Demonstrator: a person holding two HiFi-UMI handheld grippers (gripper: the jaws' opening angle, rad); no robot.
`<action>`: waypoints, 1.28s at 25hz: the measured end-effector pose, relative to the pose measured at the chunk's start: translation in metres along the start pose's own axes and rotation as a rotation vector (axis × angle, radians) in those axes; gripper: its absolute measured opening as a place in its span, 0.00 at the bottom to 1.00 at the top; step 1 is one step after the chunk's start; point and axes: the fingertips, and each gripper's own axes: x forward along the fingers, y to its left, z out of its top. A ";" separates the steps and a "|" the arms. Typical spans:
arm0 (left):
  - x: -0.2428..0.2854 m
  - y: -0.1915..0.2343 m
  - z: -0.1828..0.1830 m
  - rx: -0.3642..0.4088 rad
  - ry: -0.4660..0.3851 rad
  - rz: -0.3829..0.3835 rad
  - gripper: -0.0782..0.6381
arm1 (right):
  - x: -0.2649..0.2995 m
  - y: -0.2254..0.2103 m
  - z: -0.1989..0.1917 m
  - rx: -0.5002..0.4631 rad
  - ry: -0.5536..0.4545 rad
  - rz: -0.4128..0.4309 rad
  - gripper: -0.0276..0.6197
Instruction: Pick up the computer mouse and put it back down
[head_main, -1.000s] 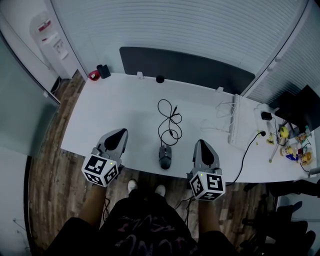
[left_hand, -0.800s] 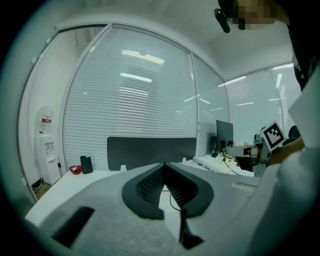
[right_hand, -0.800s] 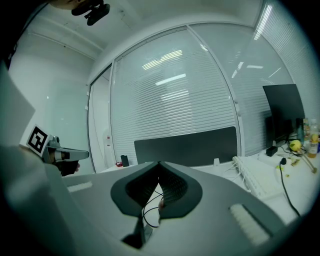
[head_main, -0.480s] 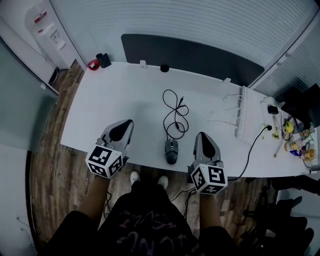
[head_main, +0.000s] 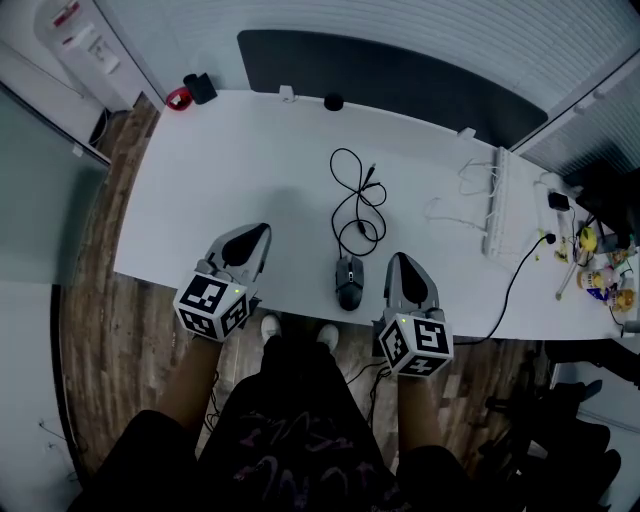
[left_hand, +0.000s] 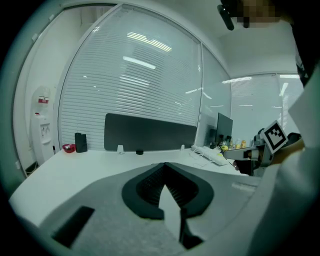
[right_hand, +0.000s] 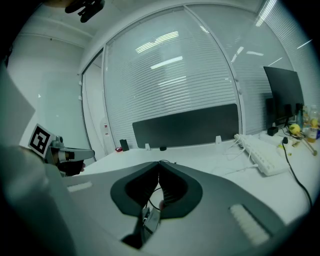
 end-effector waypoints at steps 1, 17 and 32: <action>0.001 0.002 -0.005 -0.003 0.010 0.001 0.11 | 0.002 0.000 -0.006 0.004 0.015 -0.002 0.06; 0.003 0.012 -0.103 -0.106 0.166 0.007 0.11 | 0.016 0.008 -0.113 0.067 0.249 -0.015 0.09; 0.011 0.013 -0.137 -0.146 0.224 -0.005 0.11 | 0.037 0.029 -0.163 0.089 0.412 0.060 0.61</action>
